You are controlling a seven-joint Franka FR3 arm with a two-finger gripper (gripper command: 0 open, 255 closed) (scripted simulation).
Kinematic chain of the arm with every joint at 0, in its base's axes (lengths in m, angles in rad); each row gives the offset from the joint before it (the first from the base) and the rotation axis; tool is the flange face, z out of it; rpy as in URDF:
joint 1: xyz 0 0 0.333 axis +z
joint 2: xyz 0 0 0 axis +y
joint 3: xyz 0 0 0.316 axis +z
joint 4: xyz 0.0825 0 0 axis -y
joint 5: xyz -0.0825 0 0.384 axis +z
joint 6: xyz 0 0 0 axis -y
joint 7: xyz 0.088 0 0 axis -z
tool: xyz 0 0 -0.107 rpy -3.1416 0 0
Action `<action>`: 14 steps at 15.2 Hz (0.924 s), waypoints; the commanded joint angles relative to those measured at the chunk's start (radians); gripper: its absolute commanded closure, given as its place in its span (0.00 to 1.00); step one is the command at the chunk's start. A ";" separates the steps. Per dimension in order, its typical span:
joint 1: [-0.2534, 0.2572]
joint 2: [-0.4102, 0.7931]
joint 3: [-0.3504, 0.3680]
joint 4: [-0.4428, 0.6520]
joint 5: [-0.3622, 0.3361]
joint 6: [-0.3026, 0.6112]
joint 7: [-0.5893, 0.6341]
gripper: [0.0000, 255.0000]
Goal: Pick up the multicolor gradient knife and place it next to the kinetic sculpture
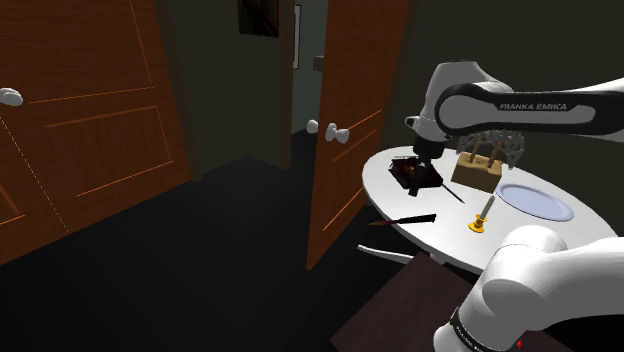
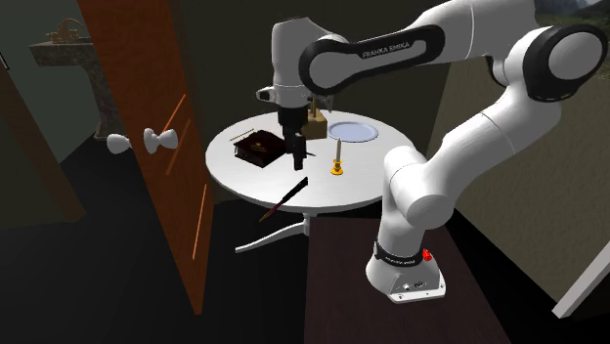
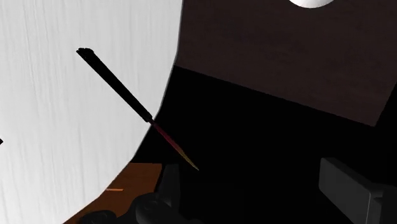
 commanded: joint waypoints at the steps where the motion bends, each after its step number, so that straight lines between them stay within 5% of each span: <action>1: -0.005 0.012 -0.056 -0.036 -0.056 0.045 -0.099 0.00; 14: 0.046 0.373 -0.423 -0.077 -0.330 0.461 -0.644 0.00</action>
